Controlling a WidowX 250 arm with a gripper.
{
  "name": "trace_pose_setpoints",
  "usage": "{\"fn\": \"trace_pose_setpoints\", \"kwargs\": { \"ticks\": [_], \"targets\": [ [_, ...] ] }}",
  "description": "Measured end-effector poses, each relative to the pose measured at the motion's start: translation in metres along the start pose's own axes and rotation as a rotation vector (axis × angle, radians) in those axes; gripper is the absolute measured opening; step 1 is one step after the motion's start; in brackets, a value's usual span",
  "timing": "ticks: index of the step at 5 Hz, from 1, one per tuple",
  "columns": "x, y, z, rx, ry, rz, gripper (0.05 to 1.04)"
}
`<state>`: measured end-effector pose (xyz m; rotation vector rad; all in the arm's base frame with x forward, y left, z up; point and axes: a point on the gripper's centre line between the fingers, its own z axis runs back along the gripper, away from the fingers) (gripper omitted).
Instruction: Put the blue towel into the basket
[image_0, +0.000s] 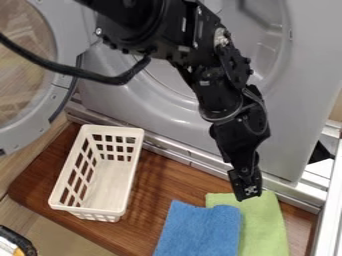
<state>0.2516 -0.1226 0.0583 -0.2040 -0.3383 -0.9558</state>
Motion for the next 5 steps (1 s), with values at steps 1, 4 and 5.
{"fn": "trace_pose_setpoints", "kwargs": {
  "ticks": [1,4,5],
  "targets": [
    [-0.005,-0.002,-0.006,-0.016,0.019,0.009,1.001],
    [-0.026,-0.007,-0.029,-0.039,0.025,0.024,1.001],
    [-0.032,-0.007,-0.046,-0.056,0.041,0.015,1.001]
  ]
}}
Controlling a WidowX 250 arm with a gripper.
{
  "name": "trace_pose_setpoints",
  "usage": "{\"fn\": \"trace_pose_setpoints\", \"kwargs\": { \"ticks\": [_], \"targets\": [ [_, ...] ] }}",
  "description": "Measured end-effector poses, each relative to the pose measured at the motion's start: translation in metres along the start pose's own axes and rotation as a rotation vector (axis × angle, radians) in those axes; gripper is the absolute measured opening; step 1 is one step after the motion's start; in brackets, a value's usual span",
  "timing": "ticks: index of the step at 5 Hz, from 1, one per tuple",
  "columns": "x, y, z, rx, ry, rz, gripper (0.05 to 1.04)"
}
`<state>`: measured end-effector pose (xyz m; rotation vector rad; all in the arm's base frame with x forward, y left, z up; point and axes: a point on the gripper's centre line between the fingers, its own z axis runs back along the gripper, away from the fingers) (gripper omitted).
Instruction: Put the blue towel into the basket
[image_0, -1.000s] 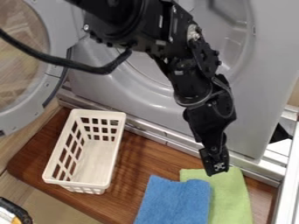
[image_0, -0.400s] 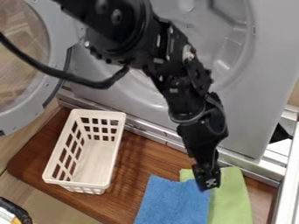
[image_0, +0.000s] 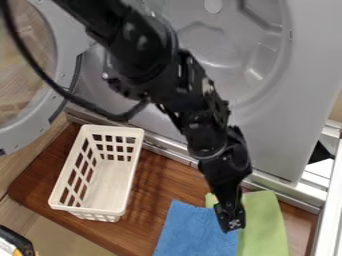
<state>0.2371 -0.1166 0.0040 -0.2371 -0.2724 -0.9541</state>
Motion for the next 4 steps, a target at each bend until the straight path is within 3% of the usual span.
{"fn": "trace_pose_setpoints", "kwargs": {
  "ticks": [4],
  "targets": [
    [-0.034,0.008,-0.048,0.002,0.054,0.058,1.001]
  ]
}}
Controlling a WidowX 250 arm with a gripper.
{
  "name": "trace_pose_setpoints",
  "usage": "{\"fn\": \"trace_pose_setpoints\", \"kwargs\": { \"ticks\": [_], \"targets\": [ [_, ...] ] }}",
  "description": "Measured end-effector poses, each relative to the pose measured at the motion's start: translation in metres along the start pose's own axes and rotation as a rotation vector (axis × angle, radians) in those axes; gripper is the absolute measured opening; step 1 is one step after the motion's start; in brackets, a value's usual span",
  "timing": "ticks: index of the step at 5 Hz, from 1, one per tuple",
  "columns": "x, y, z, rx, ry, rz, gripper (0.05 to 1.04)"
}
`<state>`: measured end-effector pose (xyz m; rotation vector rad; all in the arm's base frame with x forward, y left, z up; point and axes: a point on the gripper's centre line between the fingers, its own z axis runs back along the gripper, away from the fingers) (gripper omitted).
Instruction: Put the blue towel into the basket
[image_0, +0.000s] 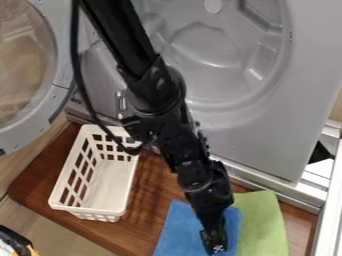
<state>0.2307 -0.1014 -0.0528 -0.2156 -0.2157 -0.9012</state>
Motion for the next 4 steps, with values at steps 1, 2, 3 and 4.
{"fn": "trace_pose_setpoints", "kwargs": {
  "ticks": [1,2,3,4],
  "targets": [
    [-0.004,0.001,-0.01,-0.009,-0.009,0.017,0.949],
    [-0.003,0.002,-0.012,-0.035,0.011,-0.015,0.663],
    [-0.005,0.0,-0.006,-0.035,0.033,-0.009,0.362],
    [-0.003,-0.001,0.008,-0.008,0.016,-0.013,0.15]
  ]
}}
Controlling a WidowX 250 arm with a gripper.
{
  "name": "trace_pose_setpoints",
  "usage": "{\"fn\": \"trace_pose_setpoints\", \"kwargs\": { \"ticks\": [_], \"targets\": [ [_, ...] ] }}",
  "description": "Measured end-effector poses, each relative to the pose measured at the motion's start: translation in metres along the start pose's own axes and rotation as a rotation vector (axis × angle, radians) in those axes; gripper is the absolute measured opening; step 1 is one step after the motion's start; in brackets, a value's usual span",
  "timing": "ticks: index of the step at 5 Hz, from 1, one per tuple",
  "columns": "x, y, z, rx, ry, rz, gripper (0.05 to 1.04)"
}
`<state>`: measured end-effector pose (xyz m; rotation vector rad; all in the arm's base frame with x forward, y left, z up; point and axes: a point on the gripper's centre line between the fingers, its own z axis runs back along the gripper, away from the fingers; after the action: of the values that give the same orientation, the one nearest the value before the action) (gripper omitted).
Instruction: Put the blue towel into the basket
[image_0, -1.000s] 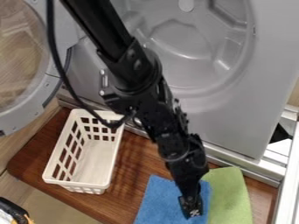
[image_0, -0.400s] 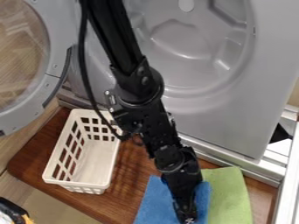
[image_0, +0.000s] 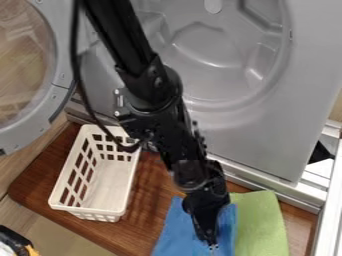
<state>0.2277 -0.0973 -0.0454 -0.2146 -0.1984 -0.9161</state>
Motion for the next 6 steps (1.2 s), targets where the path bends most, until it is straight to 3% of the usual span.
{"fn": "trace_pose_setpoints", "kwargs": {
  "ticks": [1,3,4,6],
  "targets": [
    [0.002,-0.003,0.02,0.029,-0.017,0.0,0.061],
    [0.002,0.008,0.09,0.167,-0.081,0.046,0.054],
    [-0.014,0.023,0.12,0.22,-0.102,0.13,0.054],
    [-0.074,0.062,0.148,0.288,-0.143,0.382,0.054]
  ]
}}
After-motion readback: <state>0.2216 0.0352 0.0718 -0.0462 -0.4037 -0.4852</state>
